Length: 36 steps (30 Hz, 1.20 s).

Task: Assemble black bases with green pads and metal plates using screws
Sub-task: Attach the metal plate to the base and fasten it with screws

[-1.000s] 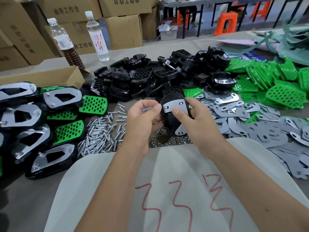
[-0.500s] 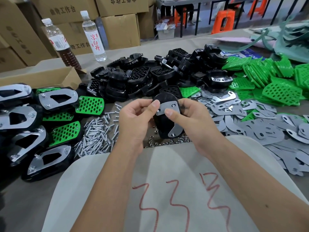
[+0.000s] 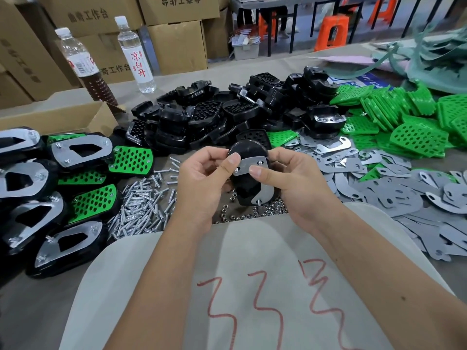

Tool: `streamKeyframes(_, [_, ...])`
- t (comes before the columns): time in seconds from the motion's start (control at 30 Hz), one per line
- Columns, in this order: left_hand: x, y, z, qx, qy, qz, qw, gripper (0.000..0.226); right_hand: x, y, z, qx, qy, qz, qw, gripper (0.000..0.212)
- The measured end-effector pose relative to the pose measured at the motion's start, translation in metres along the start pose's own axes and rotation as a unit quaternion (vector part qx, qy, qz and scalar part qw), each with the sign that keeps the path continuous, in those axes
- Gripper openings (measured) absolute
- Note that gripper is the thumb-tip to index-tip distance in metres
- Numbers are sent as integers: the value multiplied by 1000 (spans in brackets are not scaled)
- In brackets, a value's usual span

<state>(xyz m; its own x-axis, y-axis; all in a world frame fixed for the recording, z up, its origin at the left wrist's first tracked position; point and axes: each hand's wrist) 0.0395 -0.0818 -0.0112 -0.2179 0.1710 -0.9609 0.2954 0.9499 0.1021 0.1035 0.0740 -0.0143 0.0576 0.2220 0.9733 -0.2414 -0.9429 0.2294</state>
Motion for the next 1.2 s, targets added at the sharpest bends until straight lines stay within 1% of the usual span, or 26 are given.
streamKeyframes(0.03, [-1, -1, 0, 7, -1, 1, 1000, 11, 0, 0, 0, 3, -3, 0, 1000, 21])
streamKeyframes(0.1, [-3, -3, 0, 33, -8, 10, 999, 6, 2, 1, 1, 10, -13, 9, 1000, 15])
streamKeyframes(0.17, [-5, -6, 0, 47, -15, 18, 999, 9, 3, 2, 1, 9, -26, 23, 999, 18])
streamKeyframes(0.27, [-7, -8, -1, 50, -13, 31, 998, 6, 4, 1, 1, 5, -35, 23, 999, 23])
streamKeyframes(0.33, [-5, -10, -2, 52, -17, 29, 998, 15, 3, 1, 2, 4, -34, 27, 999, 21])
streamKeyframes(0.4, [-5, -11, -3, 44, -15, 20, 999, 18, 1, 2, 2, -2, -36, 35, 999, 14])
streamKeyframes(0.5, [-2, -9, -4, 9, 4, 7, 1000, 5, 0, 6, 2, -7, -52, 83, 995, 8])
streamKeyframes(0.53, [0, -8, -4, -8, 7, 9, 1000, 4, -1, 5, 1, -6, -55, 118, 991, 10])
streamKeyframes(0.6, [2, -8, -5, -46, 9, 11, 999, 10, -1, 2, -1, 15, -45, 176, 983, 20])
streamKeyframes(0.63, [3, -8, -6, -64, 8, 10, 998, 13, -1, 1, -1, 35, -32, 182, 982, 26])
streamKeyframes(0.7, [5, -11, -8, -88, 3, 17, 996, 17, 0, 0, -1, 73, -9, 155, 985, 36])
streamKeyframes(0.77, [4, -10, -9, -97, -4, 31, 995, 20, -1, 0, -1, 86, -4, 140, 986, 38])
streamKeyframes(0.83, [4, -9, -8, -106, -10, 37, 994, 22, -1, 1, -1, 83, -9, 156, 984, 38])
streamKeyframes(0.97, [5, -7, -6, -120, -23, 37, 992, 18, -2, 4, -1, 68, -16, 213, 975, 33])
streamKeyframes(1.1, [6, -3, -6, -127, -27, 31, 991, 16, -3, 3, 0, 55, -23, 277, 959, 21])
streamKeyframes(1.2, [6, -3, -7, -119, -41, 37, 991, 19, -3, 1, 0, 58, -13, 284, 957, 16])
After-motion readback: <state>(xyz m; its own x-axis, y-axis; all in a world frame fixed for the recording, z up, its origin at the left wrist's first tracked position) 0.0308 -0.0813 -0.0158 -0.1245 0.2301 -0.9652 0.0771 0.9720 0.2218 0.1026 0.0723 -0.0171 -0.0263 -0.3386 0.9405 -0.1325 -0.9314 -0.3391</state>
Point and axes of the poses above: each hand's wrist, its own z-axis away from the middle knuckle, its own y-axis out of the palm, x = y × z, and after that the axes turned 5 degrees about y, right-handed
